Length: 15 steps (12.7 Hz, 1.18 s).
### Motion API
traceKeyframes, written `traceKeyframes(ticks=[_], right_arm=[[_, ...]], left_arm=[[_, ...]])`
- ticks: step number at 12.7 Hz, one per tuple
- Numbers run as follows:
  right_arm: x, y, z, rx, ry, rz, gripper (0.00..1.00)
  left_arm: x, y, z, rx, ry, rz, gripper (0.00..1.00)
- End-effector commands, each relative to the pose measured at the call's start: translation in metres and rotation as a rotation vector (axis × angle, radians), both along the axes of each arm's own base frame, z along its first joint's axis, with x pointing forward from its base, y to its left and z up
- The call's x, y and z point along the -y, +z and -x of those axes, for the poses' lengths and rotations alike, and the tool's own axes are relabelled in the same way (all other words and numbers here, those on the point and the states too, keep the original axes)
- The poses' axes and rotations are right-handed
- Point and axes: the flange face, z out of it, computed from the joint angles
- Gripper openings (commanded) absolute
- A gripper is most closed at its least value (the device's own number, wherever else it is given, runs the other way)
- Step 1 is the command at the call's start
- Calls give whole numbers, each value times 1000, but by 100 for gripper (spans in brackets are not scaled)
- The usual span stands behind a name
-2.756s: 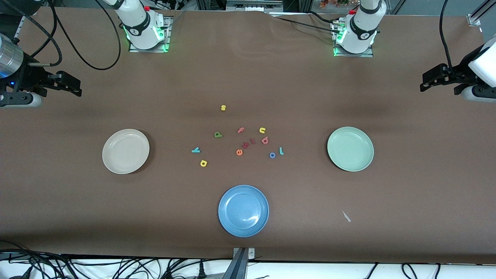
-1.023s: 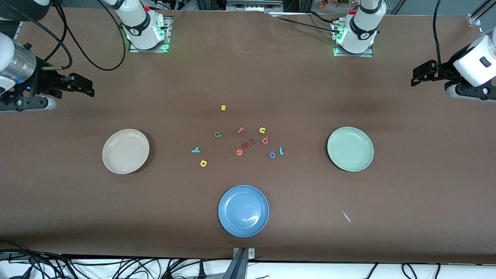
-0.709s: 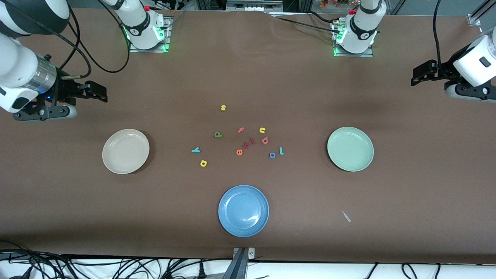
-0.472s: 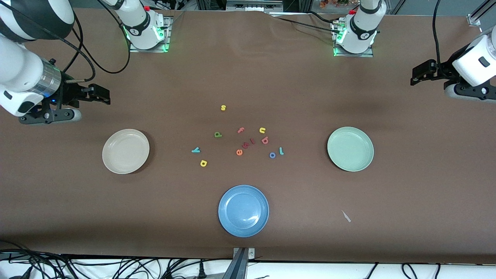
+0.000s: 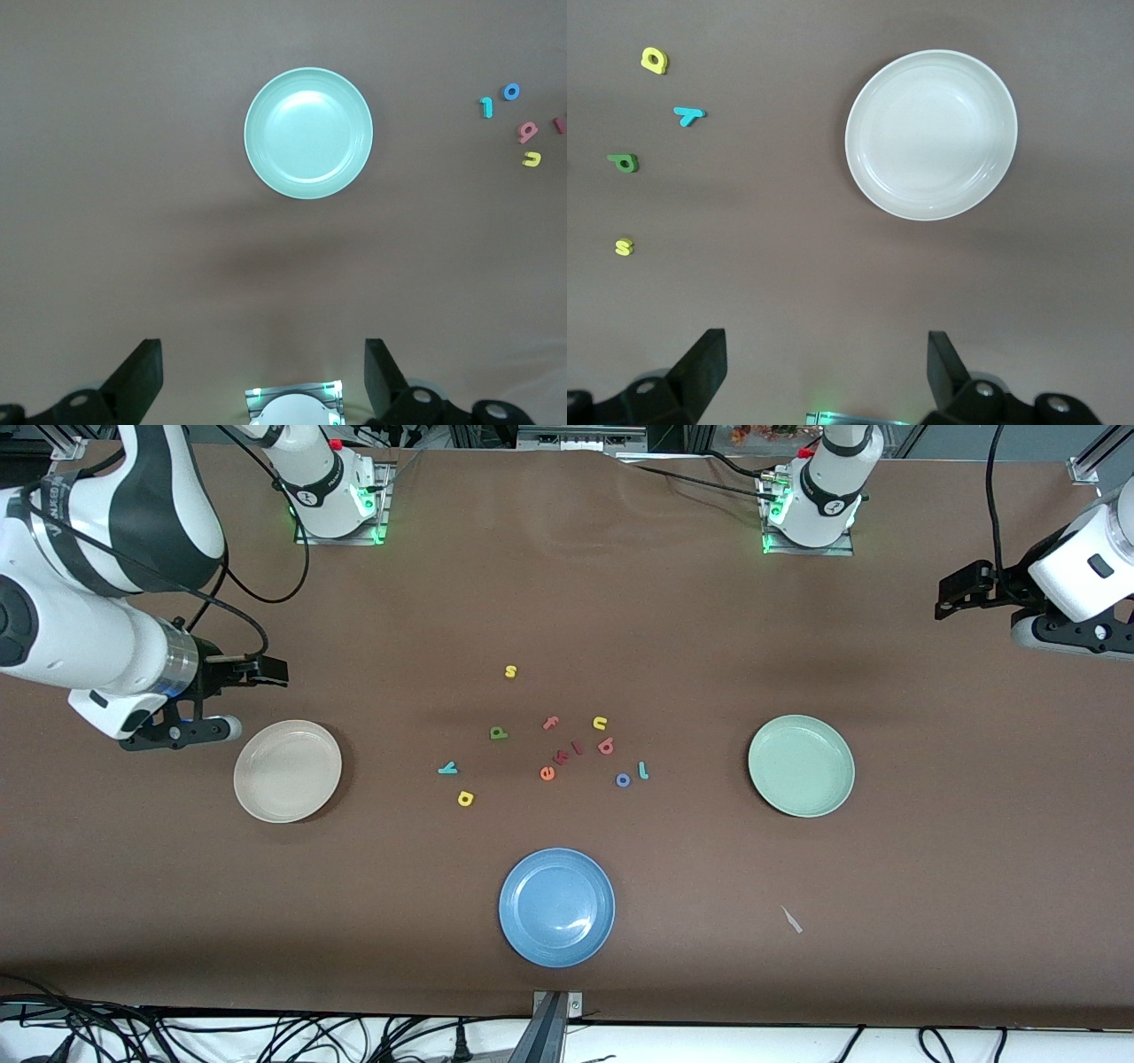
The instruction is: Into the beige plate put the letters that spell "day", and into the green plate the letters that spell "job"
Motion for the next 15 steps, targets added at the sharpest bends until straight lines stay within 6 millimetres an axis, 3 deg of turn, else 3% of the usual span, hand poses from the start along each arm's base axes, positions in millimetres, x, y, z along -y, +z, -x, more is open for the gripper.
traceKeyframes(ticks=[1,4,8,11,15], right_arm=[[-17,-15,-5,-23,26,-5,100],[-51,-31,-4,-18,63,-7,100],[-94,-43,9,-17,-25,40,100],[-118,-62,17,7,-125,-7,100],[-161,-73,32,33,-333,23,100]], left_arm=[[4,5,0,-13,-7,9,100],[18,-1,-3,-23,-29,23,100],[68,-22,-13,-41,-118,30,100],[128,-64,-33,-25,-214,46,100],[187,-126,-54,-12,-118,35,100]])
